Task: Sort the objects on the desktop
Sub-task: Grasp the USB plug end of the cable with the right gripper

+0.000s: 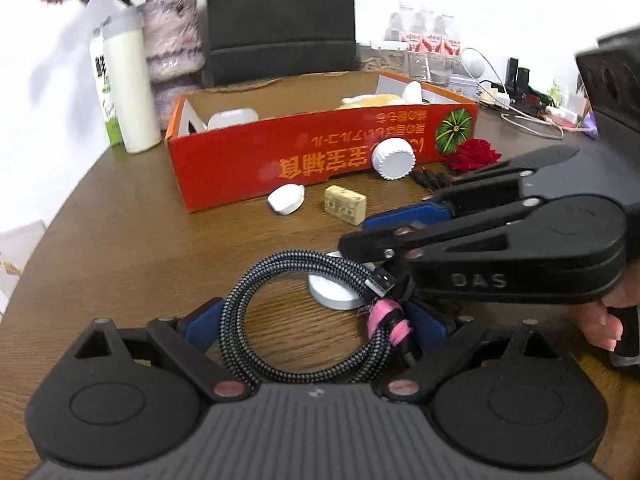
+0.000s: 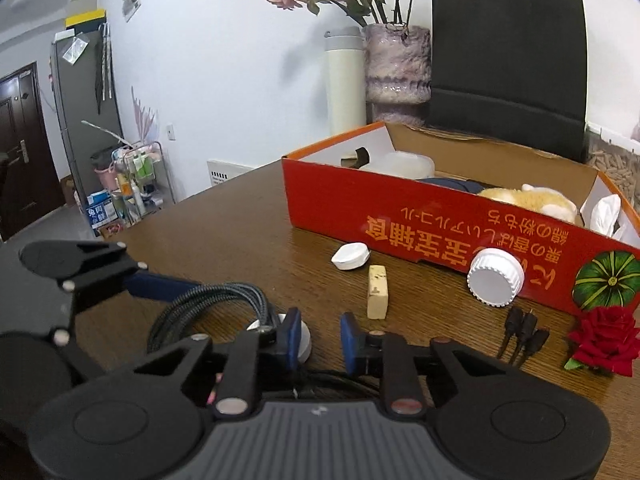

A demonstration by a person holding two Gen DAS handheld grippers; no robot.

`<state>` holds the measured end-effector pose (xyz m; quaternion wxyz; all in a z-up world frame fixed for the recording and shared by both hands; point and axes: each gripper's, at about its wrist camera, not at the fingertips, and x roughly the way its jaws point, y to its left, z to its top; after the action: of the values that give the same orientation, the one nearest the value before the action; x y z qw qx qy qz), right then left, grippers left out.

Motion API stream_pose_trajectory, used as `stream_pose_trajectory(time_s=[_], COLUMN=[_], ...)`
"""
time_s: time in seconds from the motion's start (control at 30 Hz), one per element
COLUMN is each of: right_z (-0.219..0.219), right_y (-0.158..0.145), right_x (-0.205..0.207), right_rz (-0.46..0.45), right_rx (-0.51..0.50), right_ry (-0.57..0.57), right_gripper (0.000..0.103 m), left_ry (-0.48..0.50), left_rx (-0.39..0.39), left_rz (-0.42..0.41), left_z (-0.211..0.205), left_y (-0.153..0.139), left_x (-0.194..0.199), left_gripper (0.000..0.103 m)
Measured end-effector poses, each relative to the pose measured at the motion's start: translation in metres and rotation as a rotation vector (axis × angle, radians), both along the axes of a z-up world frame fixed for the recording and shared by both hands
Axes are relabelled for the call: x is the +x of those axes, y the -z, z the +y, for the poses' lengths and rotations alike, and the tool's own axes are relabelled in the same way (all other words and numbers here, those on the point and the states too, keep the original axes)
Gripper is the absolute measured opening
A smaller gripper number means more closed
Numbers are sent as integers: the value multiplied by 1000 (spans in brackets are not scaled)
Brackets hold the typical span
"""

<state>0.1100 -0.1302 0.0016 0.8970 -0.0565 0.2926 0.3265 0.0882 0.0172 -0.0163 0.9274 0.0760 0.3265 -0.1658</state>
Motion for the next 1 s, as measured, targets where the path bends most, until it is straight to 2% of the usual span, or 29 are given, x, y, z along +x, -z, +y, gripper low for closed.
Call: stream_pose_trajectory(time_s=[0.17,0.4,0.6,0.73,0.87,0.93,1.0], right_z=[-1,0,-1,2,17,21,25], right_y=[-1,-1,-7,-9,-7,-5,-3], right_x=[0,-3,-21,-26,-27,-25,-24], right_rz=[0,-15,-65,-62,-64,-55,-51], right_rx=[2,-11,28,43,-7,-28,-46], right_ry=[1,15,63,37,6,10,9], right_gripper=[20,21,22,22,22,25,37], left_ry=[-33,-151,-153,-164,-170,-183,-192], left_rx=[3,-24,-17,-32,-25,-26,-36], left_rz=[-13,-28,-38,-25,-32,-36,-33], left_z=[11,44,44,47,47,49,54], left_y=[-2,-7,-7,-5,-5,-5,-5], left_x=[-6,-16,-17,-15,-16,-17,-19], left_gripper=[96,96,96,96,96,96,96])
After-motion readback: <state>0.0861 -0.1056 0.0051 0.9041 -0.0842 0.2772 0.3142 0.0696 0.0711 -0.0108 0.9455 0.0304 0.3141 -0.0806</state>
